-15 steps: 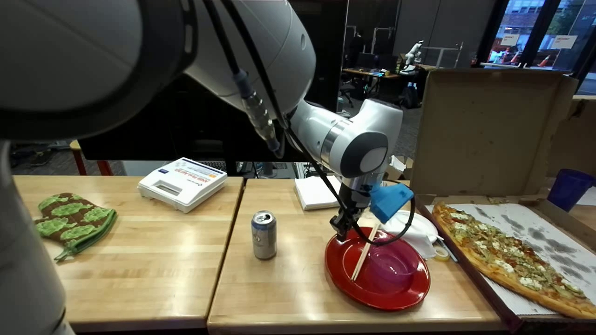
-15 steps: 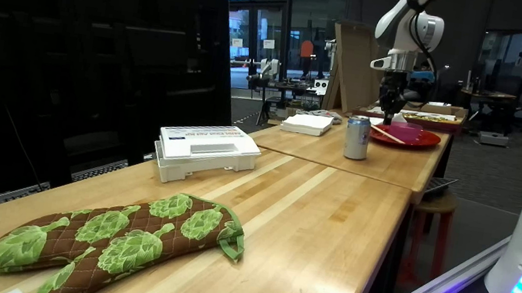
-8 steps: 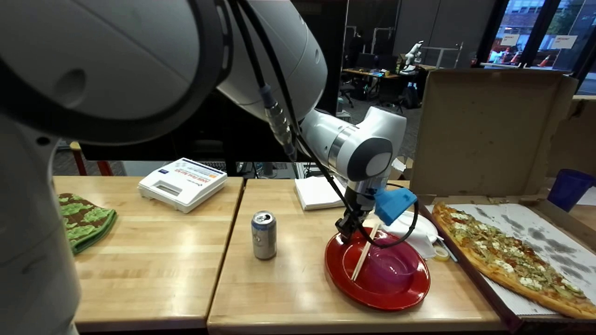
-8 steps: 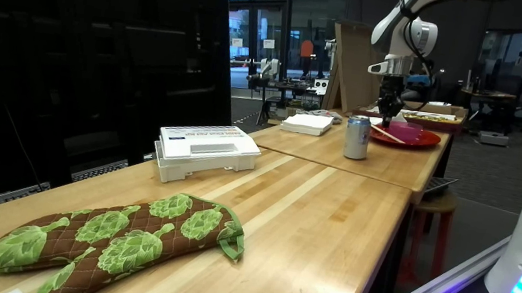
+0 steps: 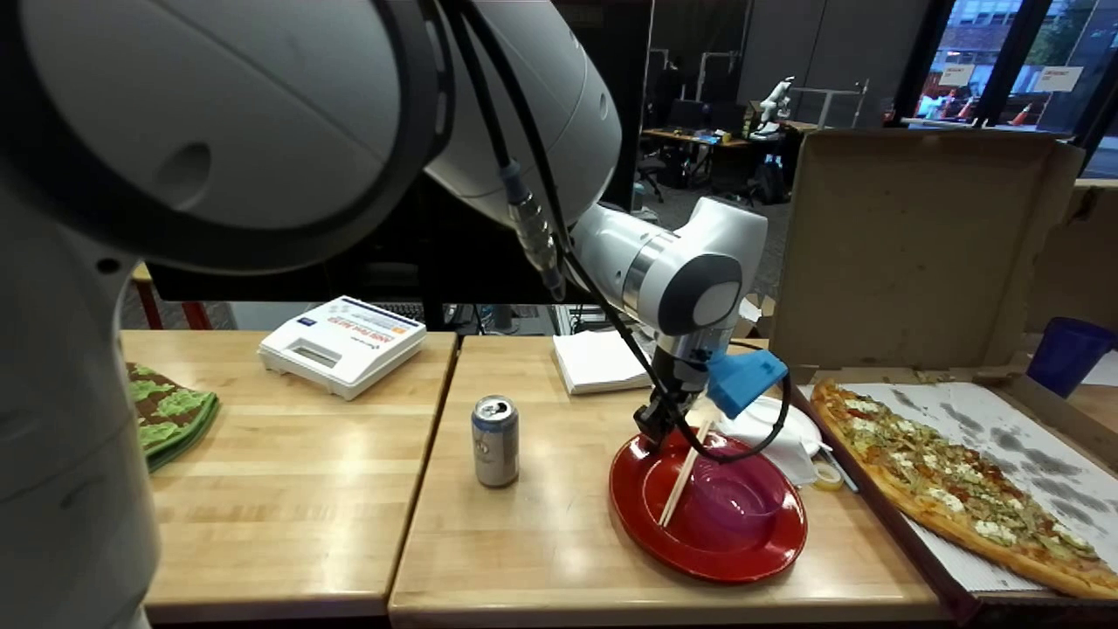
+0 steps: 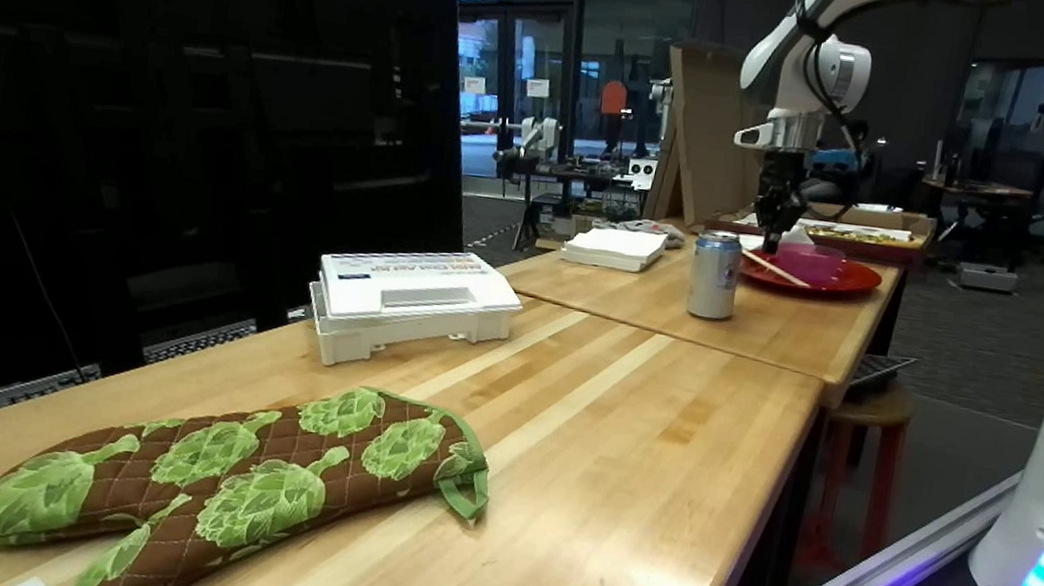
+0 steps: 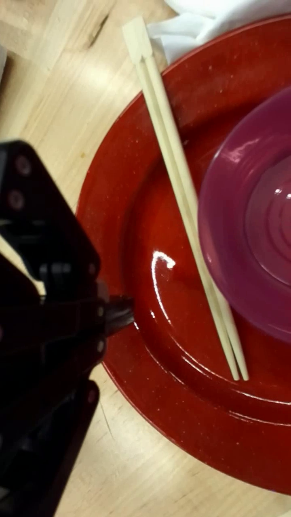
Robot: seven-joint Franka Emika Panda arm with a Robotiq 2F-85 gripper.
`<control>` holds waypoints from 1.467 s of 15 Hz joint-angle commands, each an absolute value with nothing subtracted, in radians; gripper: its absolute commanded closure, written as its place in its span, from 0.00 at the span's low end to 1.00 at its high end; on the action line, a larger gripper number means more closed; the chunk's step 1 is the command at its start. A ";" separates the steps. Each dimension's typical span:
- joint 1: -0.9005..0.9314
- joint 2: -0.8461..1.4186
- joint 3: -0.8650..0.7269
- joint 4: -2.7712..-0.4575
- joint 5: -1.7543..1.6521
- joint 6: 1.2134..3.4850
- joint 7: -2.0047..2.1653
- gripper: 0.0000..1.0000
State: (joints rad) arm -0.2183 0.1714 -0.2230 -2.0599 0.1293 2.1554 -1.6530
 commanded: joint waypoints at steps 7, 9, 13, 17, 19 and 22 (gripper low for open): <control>-0.264 0.057 -0.211 -2.161 0.149 2.198 -1.631 0.30; -0.261 0.010 -0.215 -2.203 0.152 2.220 -1.613 0.16; -0.266 -0.029 -0.240 -2.219 0.206 2.175 -1.563 0.00; -0.271 -0.031 -0.266 -2.215 0.331 2.106 -1.517 0.00; -0.271 -0.032 -0.271 -2.223 0.355 2.125 -1.477 0.00; -0.274 -0.029 -0.277 -2.226 0.342 2.171 -1.392 0.00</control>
State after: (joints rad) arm -0.2682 -0.0007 -0.2728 -2.2020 0.3399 2.1342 -1.4689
